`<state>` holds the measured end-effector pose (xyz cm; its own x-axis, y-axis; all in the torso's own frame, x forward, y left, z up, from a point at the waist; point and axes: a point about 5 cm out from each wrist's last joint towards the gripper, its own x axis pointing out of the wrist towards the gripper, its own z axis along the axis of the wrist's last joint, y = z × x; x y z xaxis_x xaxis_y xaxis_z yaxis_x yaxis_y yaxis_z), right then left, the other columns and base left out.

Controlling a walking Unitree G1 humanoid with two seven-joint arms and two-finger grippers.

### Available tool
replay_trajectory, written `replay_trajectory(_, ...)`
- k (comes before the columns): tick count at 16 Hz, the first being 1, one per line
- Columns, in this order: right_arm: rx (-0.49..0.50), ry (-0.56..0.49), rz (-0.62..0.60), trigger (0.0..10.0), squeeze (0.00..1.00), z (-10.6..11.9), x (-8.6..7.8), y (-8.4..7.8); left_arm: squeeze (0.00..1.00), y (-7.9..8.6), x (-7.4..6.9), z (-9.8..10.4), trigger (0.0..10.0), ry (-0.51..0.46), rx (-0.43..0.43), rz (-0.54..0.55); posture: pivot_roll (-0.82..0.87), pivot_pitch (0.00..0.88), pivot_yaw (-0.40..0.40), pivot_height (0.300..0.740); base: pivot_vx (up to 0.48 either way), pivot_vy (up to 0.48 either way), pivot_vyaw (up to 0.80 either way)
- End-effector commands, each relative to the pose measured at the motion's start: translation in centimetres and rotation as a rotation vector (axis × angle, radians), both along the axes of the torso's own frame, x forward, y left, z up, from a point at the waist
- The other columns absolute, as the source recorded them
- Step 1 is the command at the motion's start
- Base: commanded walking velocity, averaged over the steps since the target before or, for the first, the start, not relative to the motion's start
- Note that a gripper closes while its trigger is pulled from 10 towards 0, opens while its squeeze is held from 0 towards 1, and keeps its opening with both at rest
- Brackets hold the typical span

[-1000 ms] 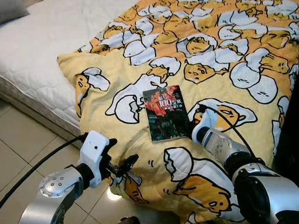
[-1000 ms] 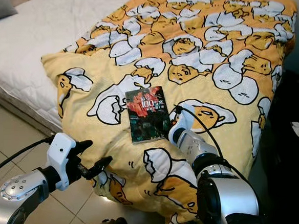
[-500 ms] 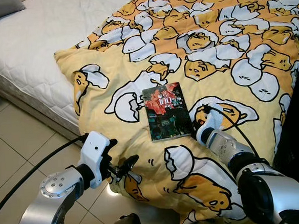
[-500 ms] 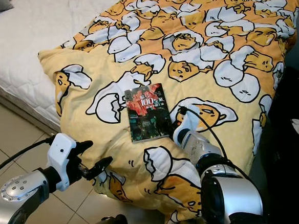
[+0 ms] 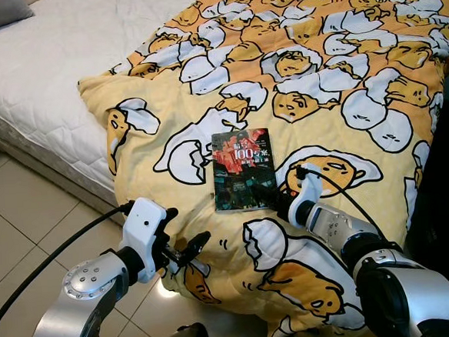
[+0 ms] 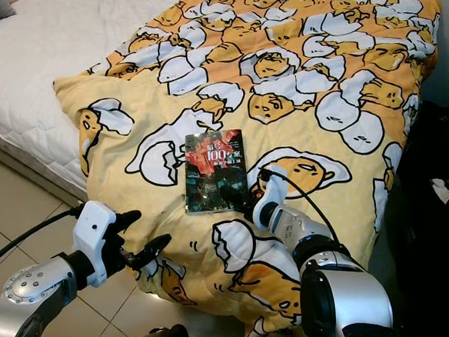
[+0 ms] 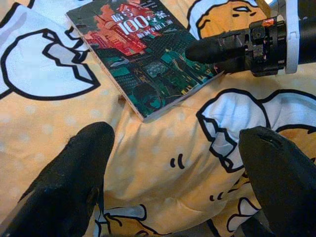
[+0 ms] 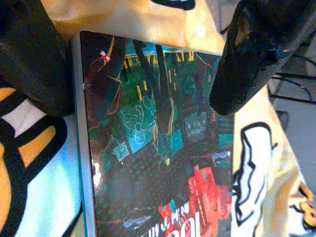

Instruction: Clean up the room

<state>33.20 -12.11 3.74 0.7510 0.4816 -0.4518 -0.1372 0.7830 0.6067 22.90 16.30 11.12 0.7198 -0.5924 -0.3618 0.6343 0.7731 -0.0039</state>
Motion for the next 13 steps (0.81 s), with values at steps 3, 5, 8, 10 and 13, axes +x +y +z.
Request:
replay_trajectory(3,-0.101,0.147,-0.023,10.0,0.00,-3.1,-2.3,0.6,0.13,0.2,-0.1,-0.5,10.0,0.023,0.037,-0.010,0.05,0.154,0.058,0.740,0.000,0.000,0.00)
replay_trajectory(5,-0.113,0.190,-0.074,10.0,0.00,-3.7,-2.9,1.2,0.13,0.3,0.3,-0.4,10.0,0.018,0.039,-0.004,0.05,0.171,0.066,0.740,0.000,0.000,0.00)
replay_trajectory(8,0.097,0.204,-0.122,10.0,0.00,-2.6,-2.2,3.1,0.13,0.4,0.6,-0.3,10.0,0.008,0.029,0.013,0.05,0.165,0.062,0.740,0.000,0.000,0.00)
replay_trajectory(10,0.222,0.197,-0.121,10.0,0.00,-1.5,-1.5,3.6,0.13,0.3,0.8,-0.3,10.0,0.001,0.020,0.019,0.05,0.154,0.055,0.740,0.000,0.000,0.00)
replay_trajectory(13,0.404,0.155,-0.114,10.0,0.00,1.0,0.1,3.9,0.13,0.1,1.1,-0.1,10.0,-0.014,-0.001,0.032,0.03,0.131,0.047,0.740,0.000,0.000,0.00)
